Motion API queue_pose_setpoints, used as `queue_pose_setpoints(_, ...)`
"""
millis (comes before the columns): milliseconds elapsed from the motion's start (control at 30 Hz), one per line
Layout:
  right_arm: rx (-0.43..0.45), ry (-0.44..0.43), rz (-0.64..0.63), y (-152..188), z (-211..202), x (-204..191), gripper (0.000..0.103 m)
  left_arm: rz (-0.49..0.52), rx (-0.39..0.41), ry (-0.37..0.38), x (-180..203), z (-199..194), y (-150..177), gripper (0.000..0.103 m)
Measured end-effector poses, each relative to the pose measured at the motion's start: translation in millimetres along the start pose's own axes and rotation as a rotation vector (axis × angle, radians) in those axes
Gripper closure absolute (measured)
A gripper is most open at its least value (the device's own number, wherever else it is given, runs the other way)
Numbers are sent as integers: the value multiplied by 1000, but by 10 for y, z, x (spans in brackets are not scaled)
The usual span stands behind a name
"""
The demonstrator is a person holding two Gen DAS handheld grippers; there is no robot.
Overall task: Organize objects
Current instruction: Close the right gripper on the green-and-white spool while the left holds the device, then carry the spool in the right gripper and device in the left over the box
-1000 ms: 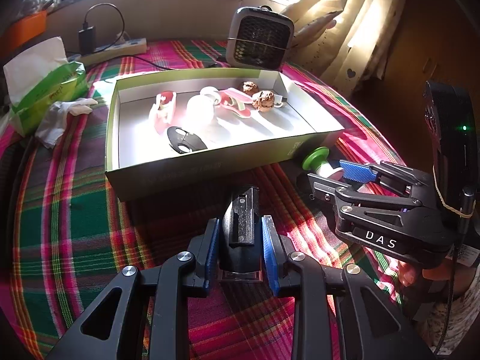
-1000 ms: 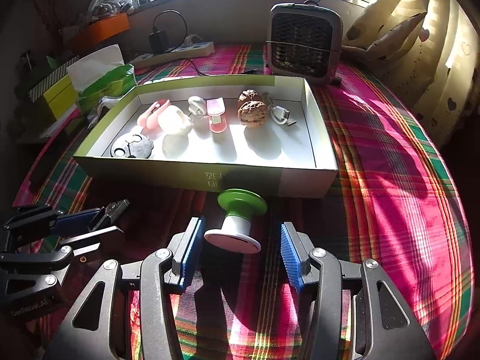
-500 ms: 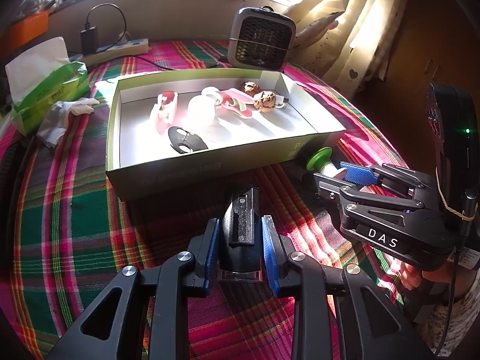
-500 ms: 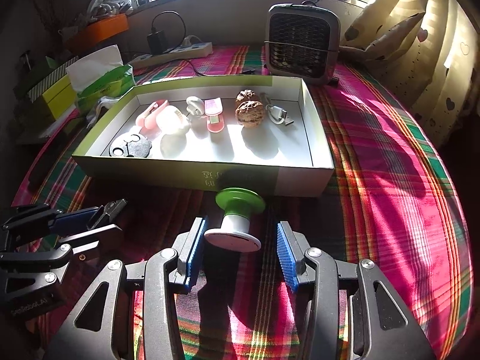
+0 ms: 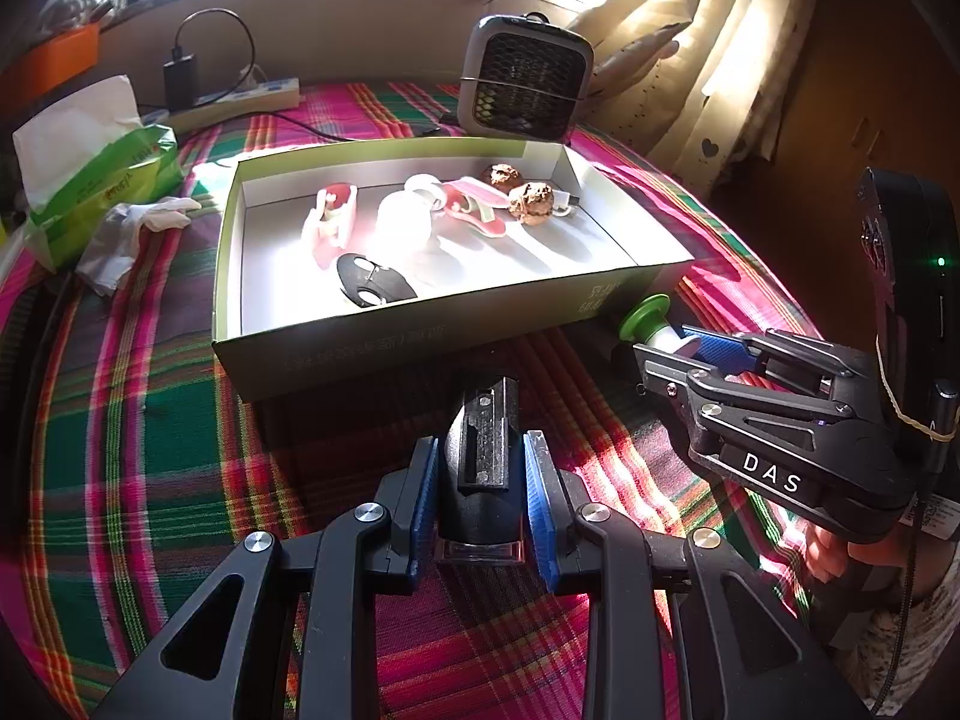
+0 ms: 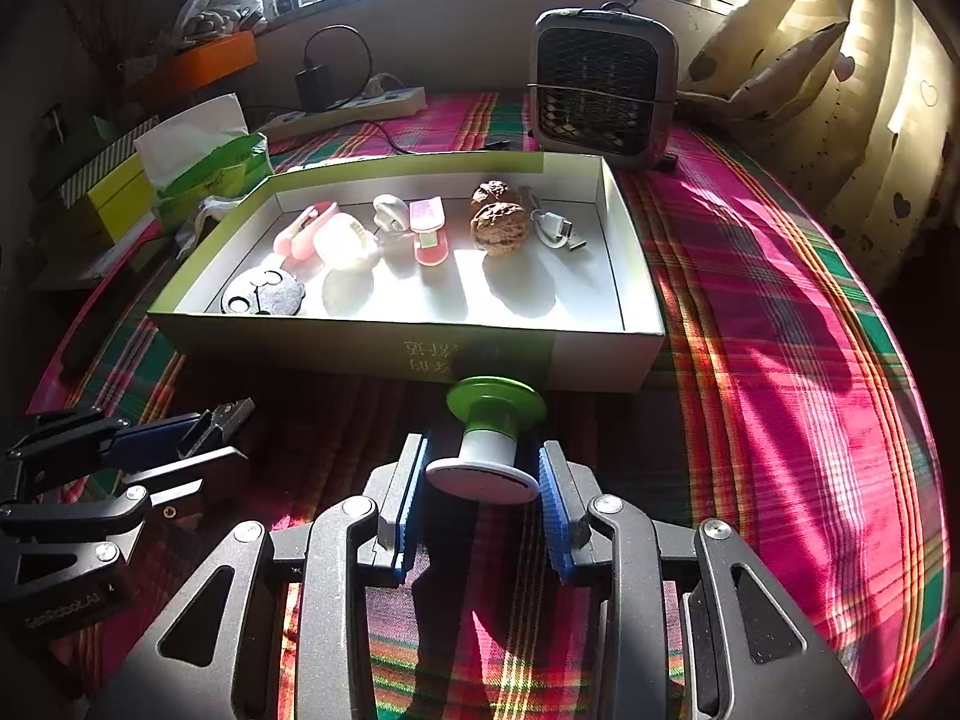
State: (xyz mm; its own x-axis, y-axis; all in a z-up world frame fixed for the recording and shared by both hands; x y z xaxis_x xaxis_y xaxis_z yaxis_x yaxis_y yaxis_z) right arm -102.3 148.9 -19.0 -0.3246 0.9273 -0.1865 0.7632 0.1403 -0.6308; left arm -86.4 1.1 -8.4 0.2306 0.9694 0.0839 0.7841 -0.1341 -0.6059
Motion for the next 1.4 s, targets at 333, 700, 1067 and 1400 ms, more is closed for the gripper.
queue_pose_setpoints(333, 1, -3, 2, 7, -9, 3, 68, 6, 1, -6, -3, -1, -8, 78)
queue_pose_setpoints(700, 9, -15, 2, 23, -24, -18, 68, -1, 0, -7, -17, -11, -4, 78)
queue_pose_setpoints(1067, 16, -28, 2, 40, -61, -26, 68, -3, 0, -15, -31, -15, -9, 79)
queue_pose_setpoints(1400, 22, -35, 0, 41, -90, -25, 68, -1, 11, -24, -1, -35, 5, 79)
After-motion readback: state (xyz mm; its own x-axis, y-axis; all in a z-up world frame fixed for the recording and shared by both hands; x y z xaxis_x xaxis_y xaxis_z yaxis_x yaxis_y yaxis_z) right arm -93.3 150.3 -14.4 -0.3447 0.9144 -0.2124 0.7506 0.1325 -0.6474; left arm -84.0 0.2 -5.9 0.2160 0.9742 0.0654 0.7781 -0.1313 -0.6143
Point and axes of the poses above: each gripper's, at about its wrist camera, not at the fingertips, and z roughly the way its jaws point, x to its right, y to its underside, the point moved 2 cm from there along z, roughly the way its jaws point, and after that the axes turned 10 degrees about -y, right-handed, at the moved point
